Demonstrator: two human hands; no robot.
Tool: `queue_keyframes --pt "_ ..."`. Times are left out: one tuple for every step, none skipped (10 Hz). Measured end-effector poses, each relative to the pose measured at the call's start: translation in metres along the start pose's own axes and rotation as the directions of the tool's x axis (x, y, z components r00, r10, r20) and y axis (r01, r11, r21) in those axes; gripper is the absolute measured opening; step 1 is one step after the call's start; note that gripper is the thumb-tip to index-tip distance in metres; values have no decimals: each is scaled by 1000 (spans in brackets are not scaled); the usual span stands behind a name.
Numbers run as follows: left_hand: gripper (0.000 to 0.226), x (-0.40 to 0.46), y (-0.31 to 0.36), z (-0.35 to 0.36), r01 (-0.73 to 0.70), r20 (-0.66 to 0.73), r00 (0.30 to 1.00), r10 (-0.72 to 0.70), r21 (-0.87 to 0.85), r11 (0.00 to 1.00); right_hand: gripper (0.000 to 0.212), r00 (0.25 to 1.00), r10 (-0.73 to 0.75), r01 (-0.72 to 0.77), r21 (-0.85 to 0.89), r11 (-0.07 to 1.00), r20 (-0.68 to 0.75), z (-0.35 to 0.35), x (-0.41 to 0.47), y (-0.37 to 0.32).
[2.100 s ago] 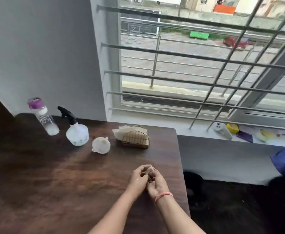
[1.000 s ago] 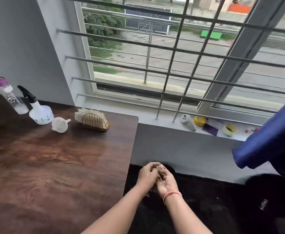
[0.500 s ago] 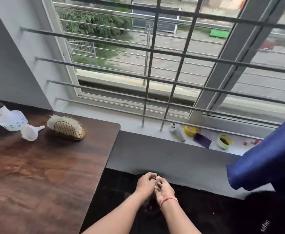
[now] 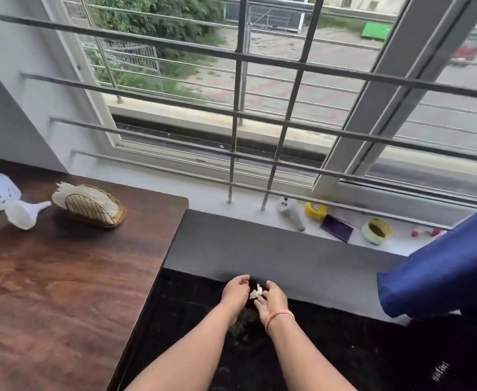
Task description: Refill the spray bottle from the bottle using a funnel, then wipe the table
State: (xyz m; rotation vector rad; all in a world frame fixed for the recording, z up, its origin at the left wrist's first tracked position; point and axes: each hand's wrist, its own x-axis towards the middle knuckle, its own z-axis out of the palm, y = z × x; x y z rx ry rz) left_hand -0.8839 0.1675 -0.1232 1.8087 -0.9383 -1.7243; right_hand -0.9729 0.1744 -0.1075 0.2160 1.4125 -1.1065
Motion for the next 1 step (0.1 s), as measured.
queue_keyframes --pt "45 10 -9 0 3 -40 999 -4 -18 1000 44 1000 24 -24 -37 999 2 -7 4 4"
